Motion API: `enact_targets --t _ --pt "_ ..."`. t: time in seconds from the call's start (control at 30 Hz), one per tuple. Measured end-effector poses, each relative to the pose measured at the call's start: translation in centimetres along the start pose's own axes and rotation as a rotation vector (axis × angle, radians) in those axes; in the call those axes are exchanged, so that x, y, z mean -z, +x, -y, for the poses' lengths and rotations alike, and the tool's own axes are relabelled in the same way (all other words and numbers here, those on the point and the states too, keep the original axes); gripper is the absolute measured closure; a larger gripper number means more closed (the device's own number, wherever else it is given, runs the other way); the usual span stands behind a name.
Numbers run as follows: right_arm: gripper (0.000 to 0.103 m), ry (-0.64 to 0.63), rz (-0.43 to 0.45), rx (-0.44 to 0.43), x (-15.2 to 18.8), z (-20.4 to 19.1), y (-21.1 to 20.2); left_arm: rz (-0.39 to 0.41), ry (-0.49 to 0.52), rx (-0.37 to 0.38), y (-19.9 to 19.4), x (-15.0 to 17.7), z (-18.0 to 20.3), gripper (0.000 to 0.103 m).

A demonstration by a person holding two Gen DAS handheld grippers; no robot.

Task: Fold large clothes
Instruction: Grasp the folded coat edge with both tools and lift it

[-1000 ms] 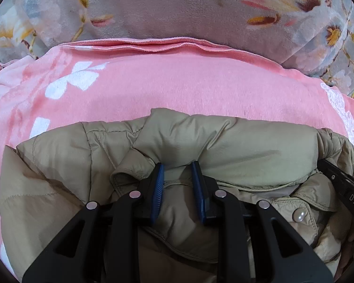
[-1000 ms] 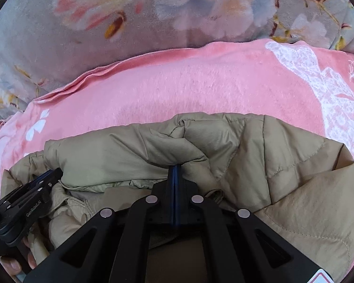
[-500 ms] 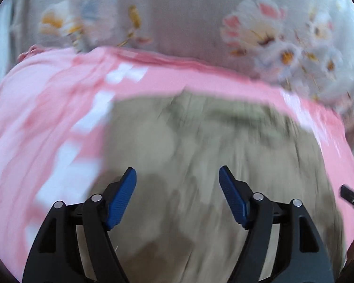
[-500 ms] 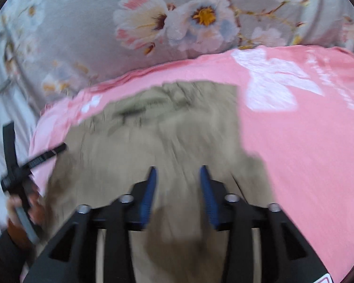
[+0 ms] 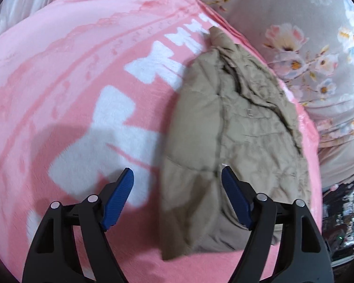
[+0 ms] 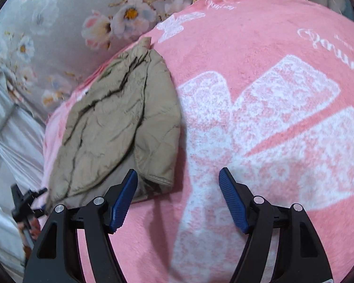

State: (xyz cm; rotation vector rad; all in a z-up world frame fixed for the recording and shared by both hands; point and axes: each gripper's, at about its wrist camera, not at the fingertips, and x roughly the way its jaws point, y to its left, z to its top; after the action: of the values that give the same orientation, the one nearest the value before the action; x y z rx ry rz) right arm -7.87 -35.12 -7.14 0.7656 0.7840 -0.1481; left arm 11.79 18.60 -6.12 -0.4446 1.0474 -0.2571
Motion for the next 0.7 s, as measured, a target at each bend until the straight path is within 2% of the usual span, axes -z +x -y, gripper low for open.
enact_targets --t 0.03,0.07,0.1,0.13,0.17,0.2,0.23,0.27,0.3,0.33,0.37,0.47,0.53,0.7 --pt "0.032 0.036 0.005 -0.032 0.0 0.1 0.3 -0.009 -0.006 0.025 0.1 0.3 0.2 0.029" --pt "0.032 0.061 0.007 -0.054 0.0 0.2 0.5 -0.025 -0.008 0.035 0.4 0.6 0.4 0.035" --pt "0.032 0.078 0.01 -0.066 -0.1 0.0 1.0 -0.037 -0.008 0.032 0.6 0.7 0.6 0.047" --pt "0.032 0.091 0.02 -0.074 -0.2 -0.3 1.5 -0.051 -0.006 0.02 1.0 0.8 0.7 0.05" --pt "0.032 0.091 0.023 -0.08 -0.3 -0.8 1.8 -0.052 -0.007 0.002 1.2 1.0 0.8 0.059" --pt "0.039 0.089 0.021 -0.083 -0.6 -1.3 2.3 -0.047 -0.01 -0.007 1.2 1.2 0.9 0.07" --pt "0.047 0.085 0.009 -0.097 -0.7 -1.8 2.8 -0.046 -0.012 -0.007 1.1 1.2 1.0 0.079" --pt "0.07 0.087 -0.007 -0.103 -0.8 -2.2 3.3 -0.047 -0.018 0.009 0.8 1.2 1.1 0.09" --pt "0.095 0.092 -0.032 -0.099 -0.7 -2.5 3.9 -0.04 -0.02 0.017 0.5 1.2 1.2 0.095" --pt "0.096 0.098 -0.043 -0.082 -0.7 -2.6 4.3 -0.029 -0.018 0.02 -0.1 1.3 1.3 0.097" --pt "0.098 0.099 -0.017 -0.083 -0.6 -2.9 3.9 -0.01 -0.004 0.027 -1.0 1.4 1.7 0.099" --pt "0.099 0.077 0.071 -0.155 -0.2 -3.7 0.3 0.044 0.03 0.052 -4.3 2.0 2.4 0.101" --pt "0.1 0.03 0.14 -0.215 0.3 -4.8 -3.7 0.084 0.054 0.098 -7.8 2.7 2.6 0.102" --pt "0.1 -0.184 0.296 -0.261 2.3 -8.7 -14.2 0.206 0.09 0.203 -18.3 5.3 2.5 0.102"
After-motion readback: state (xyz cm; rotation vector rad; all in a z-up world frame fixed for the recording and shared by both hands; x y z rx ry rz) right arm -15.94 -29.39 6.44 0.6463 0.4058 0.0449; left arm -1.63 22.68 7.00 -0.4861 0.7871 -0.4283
